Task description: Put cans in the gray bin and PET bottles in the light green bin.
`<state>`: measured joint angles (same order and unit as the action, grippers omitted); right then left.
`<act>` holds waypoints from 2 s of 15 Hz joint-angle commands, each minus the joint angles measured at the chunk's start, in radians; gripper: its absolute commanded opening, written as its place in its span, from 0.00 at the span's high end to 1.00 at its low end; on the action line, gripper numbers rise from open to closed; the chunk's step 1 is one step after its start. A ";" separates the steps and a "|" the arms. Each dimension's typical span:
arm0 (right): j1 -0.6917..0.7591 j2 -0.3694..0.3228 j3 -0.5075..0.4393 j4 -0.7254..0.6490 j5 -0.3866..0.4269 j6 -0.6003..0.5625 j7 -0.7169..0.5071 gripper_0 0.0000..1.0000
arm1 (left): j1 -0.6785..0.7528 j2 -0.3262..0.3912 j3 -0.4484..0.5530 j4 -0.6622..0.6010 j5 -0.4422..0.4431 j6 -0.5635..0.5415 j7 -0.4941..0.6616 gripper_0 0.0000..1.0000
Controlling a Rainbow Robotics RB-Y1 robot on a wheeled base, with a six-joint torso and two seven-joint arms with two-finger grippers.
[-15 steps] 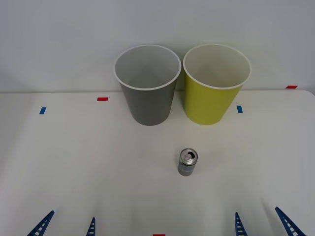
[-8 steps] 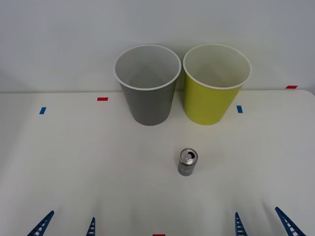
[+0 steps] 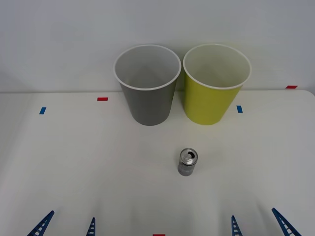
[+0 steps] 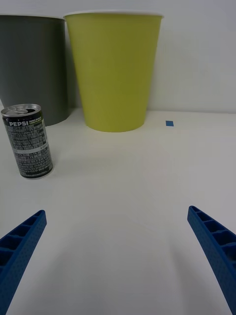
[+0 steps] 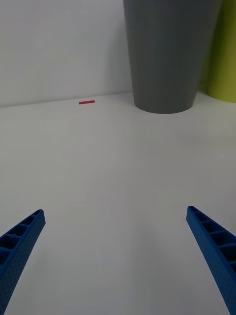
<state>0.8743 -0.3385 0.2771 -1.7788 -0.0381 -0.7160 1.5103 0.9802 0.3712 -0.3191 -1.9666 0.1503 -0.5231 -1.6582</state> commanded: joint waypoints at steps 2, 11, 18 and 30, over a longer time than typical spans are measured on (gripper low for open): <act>-0.048 -0.056 0.065 0.001 0.011 -0.002 0.005 0.00 | 0.000 0.000 0.000 0.000 0.000 0.000 0.000 0.00; -0.216 -0.066 0.186 0.002 -0.002 0.086 0.016 0.00 | 0.000 0.000 0.000 0.000 0.000 0.000 0.000 0.00; -0.328 0.030 0.157 0.072 0.001 0.124 0.033 0.00 | 0.000 0.000 0.000 0.000 0.000 0.000 0.000 0.00; -0.488 0.145 0.157 0.180 0.032 0.221 0.073 0.00 | 0.000 0.000 0.000 0.000 0.000 0.000 0.000 0.00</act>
<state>0.3997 -0.1974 0.4302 -1.5984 -0.0103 -0.5113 1.5799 0.9802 0.3712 -0.3191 -1.9666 0.1503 -0.5231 -1.6582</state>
